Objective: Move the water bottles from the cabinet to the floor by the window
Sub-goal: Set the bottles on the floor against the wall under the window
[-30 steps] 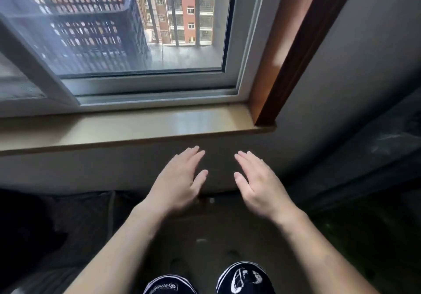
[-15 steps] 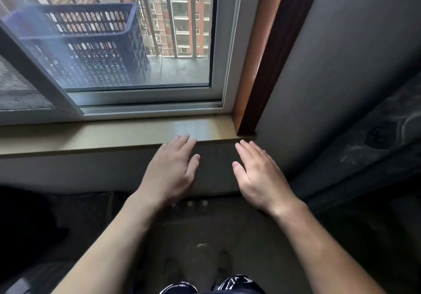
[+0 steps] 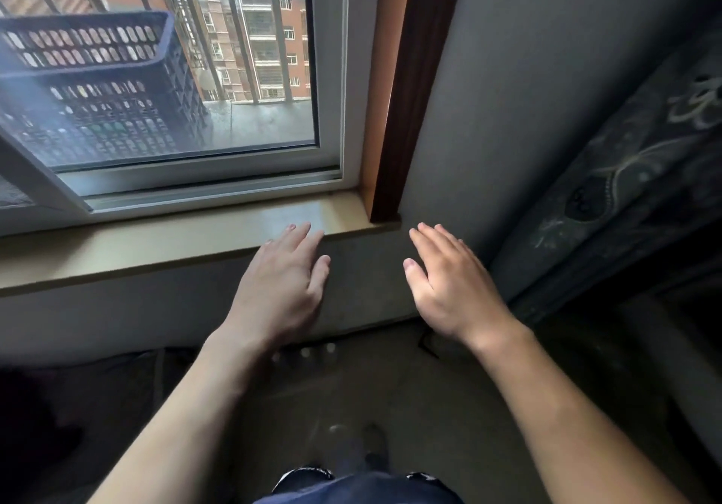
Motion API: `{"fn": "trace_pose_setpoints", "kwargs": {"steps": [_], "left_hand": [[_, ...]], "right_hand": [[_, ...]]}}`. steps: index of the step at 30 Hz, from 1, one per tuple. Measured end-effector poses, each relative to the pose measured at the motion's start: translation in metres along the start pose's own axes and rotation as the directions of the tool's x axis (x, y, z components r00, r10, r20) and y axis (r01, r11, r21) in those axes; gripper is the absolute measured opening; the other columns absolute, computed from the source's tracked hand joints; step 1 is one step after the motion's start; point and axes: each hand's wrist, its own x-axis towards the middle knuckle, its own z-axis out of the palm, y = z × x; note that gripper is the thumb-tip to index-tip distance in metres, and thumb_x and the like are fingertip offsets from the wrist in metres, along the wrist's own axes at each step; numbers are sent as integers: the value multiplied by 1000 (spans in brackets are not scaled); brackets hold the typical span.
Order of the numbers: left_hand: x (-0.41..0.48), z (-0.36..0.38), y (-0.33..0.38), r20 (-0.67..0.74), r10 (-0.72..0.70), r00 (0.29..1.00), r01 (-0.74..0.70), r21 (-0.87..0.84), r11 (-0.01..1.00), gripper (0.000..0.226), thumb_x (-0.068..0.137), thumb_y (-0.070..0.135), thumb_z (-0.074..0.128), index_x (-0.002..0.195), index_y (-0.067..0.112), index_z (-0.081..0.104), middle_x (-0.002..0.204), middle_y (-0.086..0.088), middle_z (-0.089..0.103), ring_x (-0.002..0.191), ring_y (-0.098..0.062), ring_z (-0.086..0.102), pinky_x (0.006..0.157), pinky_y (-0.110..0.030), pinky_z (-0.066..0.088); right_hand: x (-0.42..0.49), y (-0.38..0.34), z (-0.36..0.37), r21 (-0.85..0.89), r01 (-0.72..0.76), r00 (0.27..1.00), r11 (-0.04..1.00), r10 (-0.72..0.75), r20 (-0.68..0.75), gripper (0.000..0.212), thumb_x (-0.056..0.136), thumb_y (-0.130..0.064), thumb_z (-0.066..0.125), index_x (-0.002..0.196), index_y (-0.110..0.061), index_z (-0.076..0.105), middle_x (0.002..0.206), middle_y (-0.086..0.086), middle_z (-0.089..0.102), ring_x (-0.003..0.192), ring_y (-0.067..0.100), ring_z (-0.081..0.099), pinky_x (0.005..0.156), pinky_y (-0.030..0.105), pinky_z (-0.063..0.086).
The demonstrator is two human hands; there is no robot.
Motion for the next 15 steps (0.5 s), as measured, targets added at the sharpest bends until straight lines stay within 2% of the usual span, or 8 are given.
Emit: {"fn": "trace_pose_setpoints", "kwargs": {"steps": [8, 11, 15], "left_hand": [[-1, -14, -13, 29, 148, 989, -148, 9, 989, 44, 97, 35, 36, 132, 13, 50, 142, -9, 48, 138, -25, 35, 113, -38, 25], [-4, -13, -15, 48, 204, 978, -204, -9, 979, 40, 99, 30, 42, 136, 14, 48, 145, -8, 46, 139, -26, 33, 115, -38, 24], [-5, -8, -12, 93, 267, 959, -265, -34, 964, 46, 99, 34, 40, 142, 17, 43, 152, -4, 39, 143, -22, 28, 119, -39, 21]], "right_hand": [[-29, -20, 2, -4, -152, 985, 988, 151, -84, 52, 100, -33, 41, 148, -14, 35, 158, 3, 31, 148, 19, 20, 121, 36, 16], [-46, -25, 4, -6, -213, 971, 977, 211, -111, 52, 100, -33, 41, 148, -13, 36, 158, 3, 31, 148, 20, 21, 121, 39, 17], [-72, -26, 6, -9, -286, 950, 958, 283, -130, 52, 100, -33, 41, 148, -13, 35, 158, 4, 30, 148, 20, 20, 121, 40, 17]]}}
